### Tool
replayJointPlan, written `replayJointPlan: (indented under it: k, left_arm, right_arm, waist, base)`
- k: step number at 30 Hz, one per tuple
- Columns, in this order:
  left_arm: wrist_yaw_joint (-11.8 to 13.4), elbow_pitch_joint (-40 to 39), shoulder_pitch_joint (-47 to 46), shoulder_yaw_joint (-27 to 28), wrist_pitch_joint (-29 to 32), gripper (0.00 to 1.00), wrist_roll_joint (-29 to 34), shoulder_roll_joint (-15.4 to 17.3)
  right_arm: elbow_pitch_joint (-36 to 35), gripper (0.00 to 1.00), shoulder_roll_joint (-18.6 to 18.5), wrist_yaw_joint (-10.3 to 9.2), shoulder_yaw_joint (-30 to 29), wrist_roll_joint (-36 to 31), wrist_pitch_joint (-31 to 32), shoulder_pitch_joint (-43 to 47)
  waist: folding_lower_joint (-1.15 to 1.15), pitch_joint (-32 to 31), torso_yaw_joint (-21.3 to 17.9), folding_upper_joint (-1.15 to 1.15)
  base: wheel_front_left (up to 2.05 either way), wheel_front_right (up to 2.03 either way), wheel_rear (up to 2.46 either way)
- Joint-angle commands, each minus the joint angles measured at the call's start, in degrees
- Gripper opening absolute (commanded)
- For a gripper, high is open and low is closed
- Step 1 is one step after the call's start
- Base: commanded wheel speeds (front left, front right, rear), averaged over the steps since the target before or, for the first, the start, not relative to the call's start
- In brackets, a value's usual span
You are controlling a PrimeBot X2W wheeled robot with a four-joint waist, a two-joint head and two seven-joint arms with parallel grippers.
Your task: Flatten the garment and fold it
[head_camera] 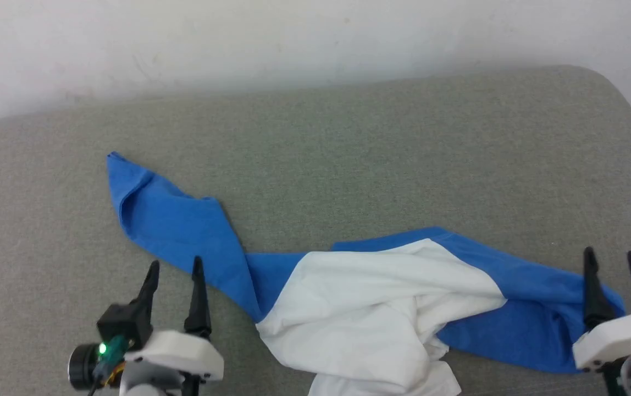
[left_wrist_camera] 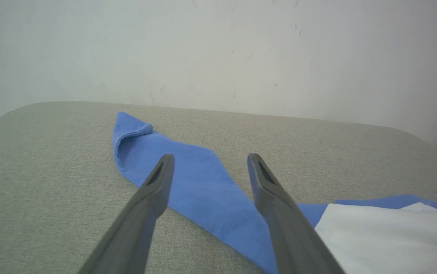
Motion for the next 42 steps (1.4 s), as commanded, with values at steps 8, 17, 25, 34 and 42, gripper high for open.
replayJointPlan:
  k: [8, 17, 25, 34, 42]
  left_arm:
    - [-5.11, 8.23, -14.39, -6.86, 11.37, 1.00, 4.11, 3.13]
    - [-5.71, 30.12, -26.78, -9.61, 31.46, 1.00, 6.22, 5.14]
    - [-2.65, 40.04, -33.06, -8.66, 34.95, 0.00, 6.10, 6.05]
    - [-1.42, 39.78, -34.32, -4.72, 23.94, 0.00, 2.22, 6.61]
    - [1.03, 23.73, -19.43, 1.30, 18.75, 0.00, -2.88, 8.86]
  right_arm:
    - [-14.48, 1.00, 2.30, -0.06, 6.31, 0.34, 2.49, 7.44]
    - [-18.54, 1.00, 2.44, -0.06, 9.46, 1.93, 4.83, 8.07]
    - [-17.86, 1.00, 2.45, -0.06, 9.63, 3.73, 4.73, 8.35]
    - [-17.28, 1.00, 2.45, -0.06, 9.54, 4.51, 5.05, 8.68]
    - [-17.24, 1.00, 2.45, -0.06, 7.85, 5.61, 5.64, 11.39]
  waist:
    - [0.01, 1.53, -1.88, 0.00]
    - [0.01, 3.57, -5.72, 0.00]
    - [0.01, 5.01, -6.38, 0.00]
    - [0.01, 3.30, -5.43, 0.00]
    - [0.01, 0.52, -2.38, 0.00]
  base:
    - [0.00, 0.00, 0.00]
    - [0.00, 0.00, 0.00]
    - [0.00, 0.00, 0.00]
    - [0.00, 0.00, 0.00]
    - [0.00, 0.00, 0.00]
